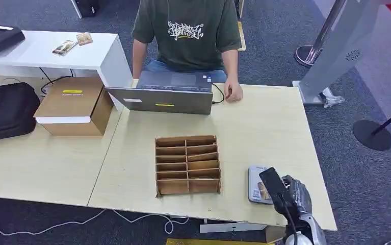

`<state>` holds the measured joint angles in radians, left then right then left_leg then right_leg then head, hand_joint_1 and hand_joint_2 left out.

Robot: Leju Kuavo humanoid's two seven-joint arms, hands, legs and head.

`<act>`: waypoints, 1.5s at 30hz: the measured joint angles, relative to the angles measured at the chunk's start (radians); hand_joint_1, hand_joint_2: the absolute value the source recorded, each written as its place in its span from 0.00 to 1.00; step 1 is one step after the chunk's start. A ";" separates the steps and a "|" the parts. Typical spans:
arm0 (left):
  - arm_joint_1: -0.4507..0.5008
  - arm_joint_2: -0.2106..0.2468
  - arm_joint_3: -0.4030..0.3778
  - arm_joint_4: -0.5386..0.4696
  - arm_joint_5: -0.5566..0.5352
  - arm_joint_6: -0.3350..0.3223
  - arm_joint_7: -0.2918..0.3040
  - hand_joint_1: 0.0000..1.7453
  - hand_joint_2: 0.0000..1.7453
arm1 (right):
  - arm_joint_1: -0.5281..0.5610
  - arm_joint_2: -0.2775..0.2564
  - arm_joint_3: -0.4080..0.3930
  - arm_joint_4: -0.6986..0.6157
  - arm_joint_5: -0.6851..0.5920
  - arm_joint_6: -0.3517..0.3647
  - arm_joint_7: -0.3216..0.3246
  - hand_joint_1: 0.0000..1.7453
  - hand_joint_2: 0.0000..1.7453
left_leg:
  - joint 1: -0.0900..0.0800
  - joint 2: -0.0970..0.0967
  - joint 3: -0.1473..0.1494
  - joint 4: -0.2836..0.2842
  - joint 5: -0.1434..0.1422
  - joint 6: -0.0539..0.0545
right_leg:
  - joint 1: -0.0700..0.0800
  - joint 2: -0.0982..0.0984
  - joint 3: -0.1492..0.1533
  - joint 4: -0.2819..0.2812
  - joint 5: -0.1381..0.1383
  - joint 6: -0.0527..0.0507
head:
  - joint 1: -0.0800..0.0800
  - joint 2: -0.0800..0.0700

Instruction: Pass the card to the sensor for recognition and then transmit it.

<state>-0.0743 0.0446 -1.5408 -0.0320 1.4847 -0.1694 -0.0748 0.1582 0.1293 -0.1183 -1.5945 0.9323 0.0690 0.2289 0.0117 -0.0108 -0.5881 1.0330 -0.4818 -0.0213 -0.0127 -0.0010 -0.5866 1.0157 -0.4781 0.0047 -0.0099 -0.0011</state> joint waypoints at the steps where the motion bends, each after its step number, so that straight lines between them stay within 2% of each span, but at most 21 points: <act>1: 0.000 0.000 0.000 0.000 0.000 0.000 0.000 0.00 0.00 | 0.006 -0.001 0.001 -0.002 0.000 0.000 0.000 1.00 1.00 | 0.000 0.000 0.000 0.000 0.000 0.000 | 0.000 0.000 0.000 0.000 0.000 0.000 | 0.000 0.000; 6: 0.000 0.003 0.000 0.000 0.016 0.000 0.001 0.00 0.00 | 0.041 -0.002 0.004 -0.032 0.013 0.014 0.012 1.00 1.00 | 0.000 0.000 0.000 0.000 0.000 0.000 | 0.000 0.000 0.000 0.000 0.000 0.000 | 0.000 0.000; 12: 0.000 0.004 0.000 0.000 0.027 0.000 0.003 0.00 0.00 | 0.052 -0.002 0.004 -0.043 0.032 0.063 0.022 1.00 1.00 | 0.000 0.000 0.000 0.000 -0.001 -0.001 | 0.000 0.000 0.000 0.000 0.000 0.000 | 0.000 0.000; 23: -0.003 0.008 0.000 0.000 0.023 0.000 0.013 0.00 0.00 | 0.020 -0.002 0.008 0.034 0.012 0.093 0.009 1.00 1.00 | 0.000 0.001 0.002 0.000 -0.001 -0.001 | 0.000 0.001 0.001 0.000 0.000 0.000 | 0.000 0.000; 36: -0.004 0.008 0.000 0.000 0.044 0.000 0.020 0.00 0.00 | -0.026 0.001 0.012 0.105 0.011 0.094 -0.006 1.00 1.00 | 0.000 0.003 0.007 0.000 -0.001 0.000 | 0.000 0.002 0.006 -0.001 0.000 0.000 | 0.000 0.000; 40: -0.003 0.007 0.000 0.000 0.051 0.000 0.020 0.00 0.00 | -0.032 0.001 0.013 0.112 0.013 0.050 -0.022 1.00 1.00 | 0.000 0.004 0.007 0.000 -0.001 0.000 | 0.000 0.002 0.007 -0.001 0.000 0.000 | 0.000 0.000; 43: -0.002 0.004 0.000 0.000 0.060 0.002 0.015 0.00 0.00 | -0.031 0.003 0.013 0.109 0.018 -0.030 -0.049 1.00 1.00 | 0.000 0.003 0.006 0.000 -0.001 0.000 | 0.000 0.002 0.006 -0.001 0.000 0.000 | 0.000 0.000; 45: 0.000 -0.002 0.000 0.000 0.067 0.004 0.002 0.00 0.00 | -0.030 0.011 0.012 0.086 0.021 -0.122 -0.090 1.00 1.00 | 0.000 0.004 0.006 0.000 -0.001 0.000 | 0.000 0.002 0.006 -0.001 0.000 0.000 | 0.000 0.000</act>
<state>-0.0741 0.0427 -1.5404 -0.0320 1.5514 -0.1652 -0.0728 0.1278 0.1407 -0.1060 -1.5087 0.9533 -0.0532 0.1386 0.0115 -0.0070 -0.5823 1.0330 -0.4832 -0.0214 -0.0129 0.0012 -0.5810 1.0150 -0.4778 0.0047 -0.0099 -0.0011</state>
